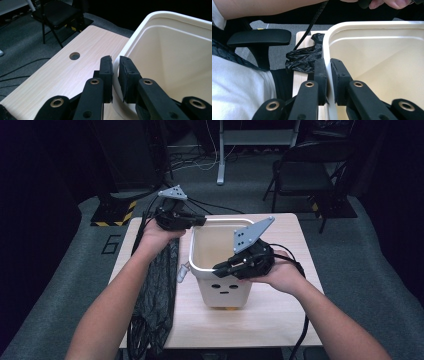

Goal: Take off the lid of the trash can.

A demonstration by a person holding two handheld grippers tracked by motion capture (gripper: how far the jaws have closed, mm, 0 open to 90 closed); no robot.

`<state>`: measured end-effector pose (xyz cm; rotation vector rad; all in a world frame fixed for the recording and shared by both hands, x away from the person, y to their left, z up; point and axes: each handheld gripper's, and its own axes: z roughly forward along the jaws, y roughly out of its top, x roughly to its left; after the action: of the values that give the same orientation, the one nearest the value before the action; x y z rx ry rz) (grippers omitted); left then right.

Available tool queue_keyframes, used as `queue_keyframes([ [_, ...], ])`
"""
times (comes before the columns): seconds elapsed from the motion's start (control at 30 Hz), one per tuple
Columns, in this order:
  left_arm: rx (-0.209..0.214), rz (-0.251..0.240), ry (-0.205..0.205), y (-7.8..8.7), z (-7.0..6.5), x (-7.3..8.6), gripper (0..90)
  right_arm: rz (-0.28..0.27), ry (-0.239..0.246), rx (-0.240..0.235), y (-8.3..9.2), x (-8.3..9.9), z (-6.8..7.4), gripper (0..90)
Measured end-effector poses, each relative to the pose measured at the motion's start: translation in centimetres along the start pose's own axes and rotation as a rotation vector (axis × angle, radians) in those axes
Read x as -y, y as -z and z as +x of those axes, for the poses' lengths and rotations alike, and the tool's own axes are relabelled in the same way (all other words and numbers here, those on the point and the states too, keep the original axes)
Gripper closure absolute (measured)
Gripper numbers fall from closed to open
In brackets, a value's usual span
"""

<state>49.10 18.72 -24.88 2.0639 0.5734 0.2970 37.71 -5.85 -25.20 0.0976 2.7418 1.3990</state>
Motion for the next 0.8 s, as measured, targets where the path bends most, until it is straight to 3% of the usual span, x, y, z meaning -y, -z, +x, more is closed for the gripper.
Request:
queue_keyframes([
  [0.57,0.001,-0.017,-0.003,0.36,0.06,-0.34,82.8,-0.013,0.005,-0.005,0.43,-0.45,-0.10,83.3],
  [0.8,-0.005,-0.030,-0.022,0.79,-0.03,-0.91,82.8,-0.015,0.021,-0.010,0.64,-0.90,-0.14,83.7],
])
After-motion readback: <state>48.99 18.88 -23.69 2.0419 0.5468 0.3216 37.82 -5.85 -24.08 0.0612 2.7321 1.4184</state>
